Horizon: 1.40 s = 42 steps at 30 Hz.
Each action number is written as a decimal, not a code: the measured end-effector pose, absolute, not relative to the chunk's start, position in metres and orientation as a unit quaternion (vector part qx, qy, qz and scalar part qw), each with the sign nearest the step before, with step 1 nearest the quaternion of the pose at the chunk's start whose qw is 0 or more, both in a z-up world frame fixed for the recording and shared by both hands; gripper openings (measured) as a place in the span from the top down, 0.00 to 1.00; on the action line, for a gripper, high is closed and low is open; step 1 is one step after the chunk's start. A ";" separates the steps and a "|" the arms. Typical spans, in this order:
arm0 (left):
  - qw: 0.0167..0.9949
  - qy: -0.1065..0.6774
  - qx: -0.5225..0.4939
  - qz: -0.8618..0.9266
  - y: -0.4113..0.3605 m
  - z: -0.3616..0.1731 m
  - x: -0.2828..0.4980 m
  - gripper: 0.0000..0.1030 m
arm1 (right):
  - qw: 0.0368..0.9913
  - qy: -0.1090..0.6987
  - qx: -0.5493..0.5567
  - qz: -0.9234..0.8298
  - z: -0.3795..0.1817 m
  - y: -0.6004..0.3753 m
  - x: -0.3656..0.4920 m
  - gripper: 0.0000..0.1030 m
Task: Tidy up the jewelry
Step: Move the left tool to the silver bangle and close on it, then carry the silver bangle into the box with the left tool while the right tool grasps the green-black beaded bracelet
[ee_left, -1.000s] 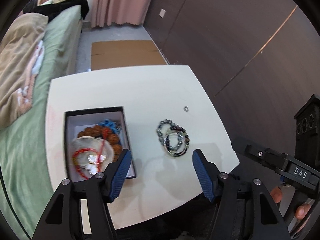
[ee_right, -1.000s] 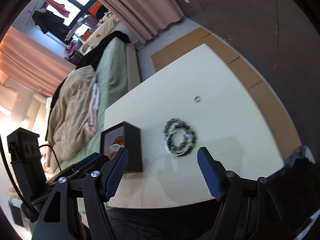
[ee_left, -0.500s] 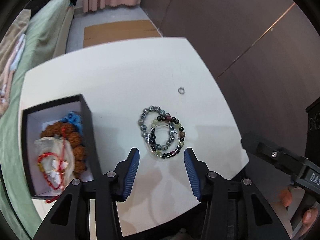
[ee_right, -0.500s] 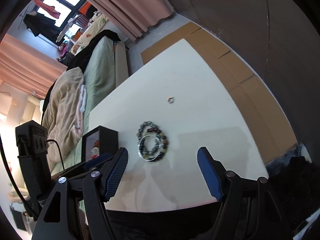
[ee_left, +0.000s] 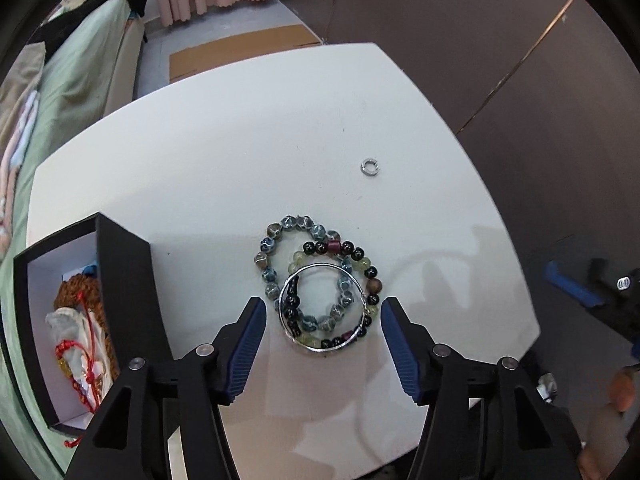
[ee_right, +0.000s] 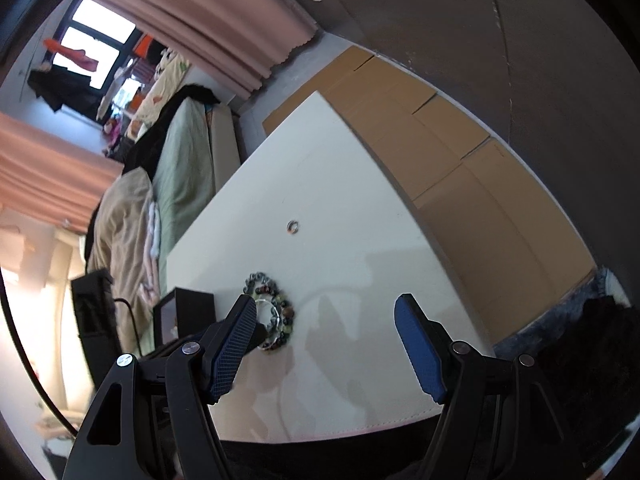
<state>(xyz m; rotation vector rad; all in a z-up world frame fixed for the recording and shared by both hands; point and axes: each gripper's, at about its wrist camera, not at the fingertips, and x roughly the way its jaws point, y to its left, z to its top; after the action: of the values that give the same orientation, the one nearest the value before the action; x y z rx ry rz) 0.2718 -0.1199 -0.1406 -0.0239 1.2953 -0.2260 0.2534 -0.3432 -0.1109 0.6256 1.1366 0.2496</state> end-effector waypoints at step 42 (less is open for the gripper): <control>0.828 0.554 -0.048 -0.071 -0.034 -0.088 0.254 0.49 | 0.787 0.565 0.189 0.161 -0.132 -0.260 0.285 0.70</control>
<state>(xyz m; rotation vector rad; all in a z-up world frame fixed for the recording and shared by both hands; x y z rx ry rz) 0.2539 -0.0343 -0.0876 -0.1029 1.1769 -0.1512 0.2848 -0.2599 -0.1319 0.4070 1.2168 0.3466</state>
